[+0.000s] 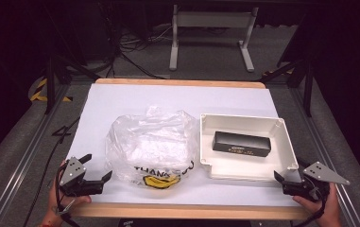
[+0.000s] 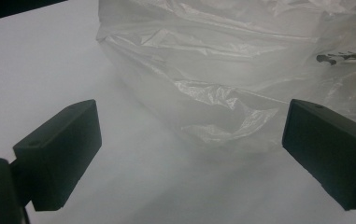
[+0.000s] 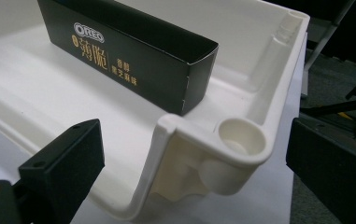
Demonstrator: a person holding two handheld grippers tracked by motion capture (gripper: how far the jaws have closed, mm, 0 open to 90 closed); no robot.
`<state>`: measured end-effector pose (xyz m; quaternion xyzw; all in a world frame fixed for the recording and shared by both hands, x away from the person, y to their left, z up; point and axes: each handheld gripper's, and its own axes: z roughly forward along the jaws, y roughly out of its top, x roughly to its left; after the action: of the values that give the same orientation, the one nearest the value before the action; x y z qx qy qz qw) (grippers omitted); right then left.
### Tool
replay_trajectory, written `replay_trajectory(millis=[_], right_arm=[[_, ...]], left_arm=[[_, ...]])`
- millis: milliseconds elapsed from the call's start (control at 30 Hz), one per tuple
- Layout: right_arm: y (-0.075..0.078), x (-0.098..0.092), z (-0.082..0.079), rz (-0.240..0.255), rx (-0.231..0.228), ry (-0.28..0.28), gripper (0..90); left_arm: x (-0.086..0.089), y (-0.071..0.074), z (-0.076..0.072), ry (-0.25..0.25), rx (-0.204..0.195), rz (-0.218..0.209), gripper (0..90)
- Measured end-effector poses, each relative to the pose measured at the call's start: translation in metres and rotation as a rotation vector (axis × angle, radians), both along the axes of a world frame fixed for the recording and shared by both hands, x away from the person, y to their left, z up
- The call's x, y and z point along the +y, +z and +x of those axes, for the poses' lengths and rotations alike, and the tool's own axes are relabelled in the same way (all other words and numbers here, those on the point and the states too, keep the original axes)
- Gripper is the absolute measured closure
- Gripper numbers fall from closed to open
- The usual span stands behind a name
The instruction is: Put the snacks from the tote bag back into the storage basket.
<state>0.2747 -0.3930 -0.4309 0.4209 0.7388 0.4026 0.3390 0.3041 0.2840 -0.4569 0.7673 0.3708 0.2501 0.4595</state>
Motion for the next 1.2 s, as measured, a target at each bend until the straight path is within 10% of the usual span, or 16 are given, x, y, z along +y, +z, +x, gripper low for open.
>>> replay_trajectory(millis=[1200], right_arm=[[-0.011,-0.002,-0.002,0.025,-0.041,-0.026,5.2]], left_arm=[[0.004,0.001,0.000,0.011,-0.009,-0.011,5.7]])
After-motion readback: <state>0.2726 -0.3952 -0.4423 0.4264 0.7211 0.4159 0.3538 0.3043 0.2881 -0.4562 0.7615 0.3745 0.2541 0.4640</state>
